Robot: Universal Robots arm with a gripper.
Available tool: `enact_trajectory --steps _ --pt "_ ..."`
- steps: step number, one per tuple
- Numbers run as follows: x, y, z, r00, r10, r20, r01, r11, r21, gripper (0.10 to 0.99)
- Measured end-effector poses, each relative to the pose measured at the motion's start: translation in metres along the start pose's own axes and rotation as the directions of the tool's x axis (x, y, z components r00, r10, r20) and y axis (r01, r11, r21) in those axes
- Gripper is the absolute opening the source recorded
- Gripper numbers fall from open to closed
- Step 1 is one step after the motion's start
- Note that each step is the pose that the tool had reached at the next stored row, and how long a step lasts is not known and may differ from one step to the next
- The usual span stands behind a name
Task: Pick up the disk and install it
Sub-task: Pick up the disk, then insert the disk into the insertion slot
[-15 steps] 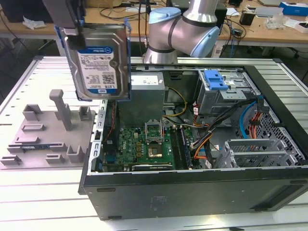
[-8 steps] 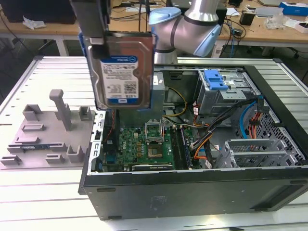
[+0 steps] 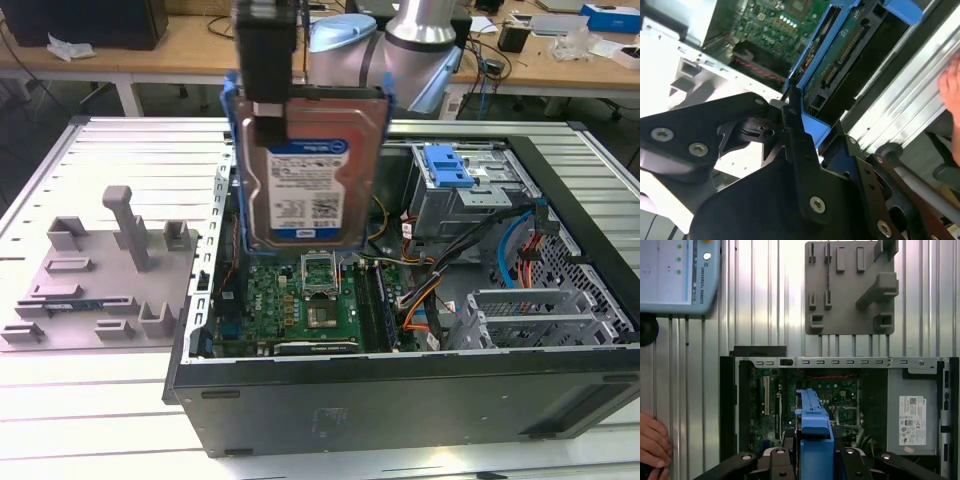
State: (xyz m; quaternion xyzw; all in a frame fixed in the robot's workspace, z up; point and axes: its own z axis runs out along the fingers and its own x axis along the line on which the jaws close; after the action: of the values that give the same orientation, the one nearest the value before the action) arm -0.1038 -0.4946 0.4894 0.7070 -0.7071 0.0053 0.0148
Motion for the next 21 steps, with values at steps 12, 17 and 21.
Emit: enact_trajectory --steps 12,17,21 --pt "0.0221 -0.0455 0.0 1.0 0.0 0.0 0.0 1.0 0.0 0.365" --pt "0.0221 -0.0458 0.0 1.0 0.0 -0.0001 0.0 1.0 0.0 0.365" --pt "0.0221 -0.046 0.0 1.0 0.0 0.0 0.0 1.0 0.0 0.365"
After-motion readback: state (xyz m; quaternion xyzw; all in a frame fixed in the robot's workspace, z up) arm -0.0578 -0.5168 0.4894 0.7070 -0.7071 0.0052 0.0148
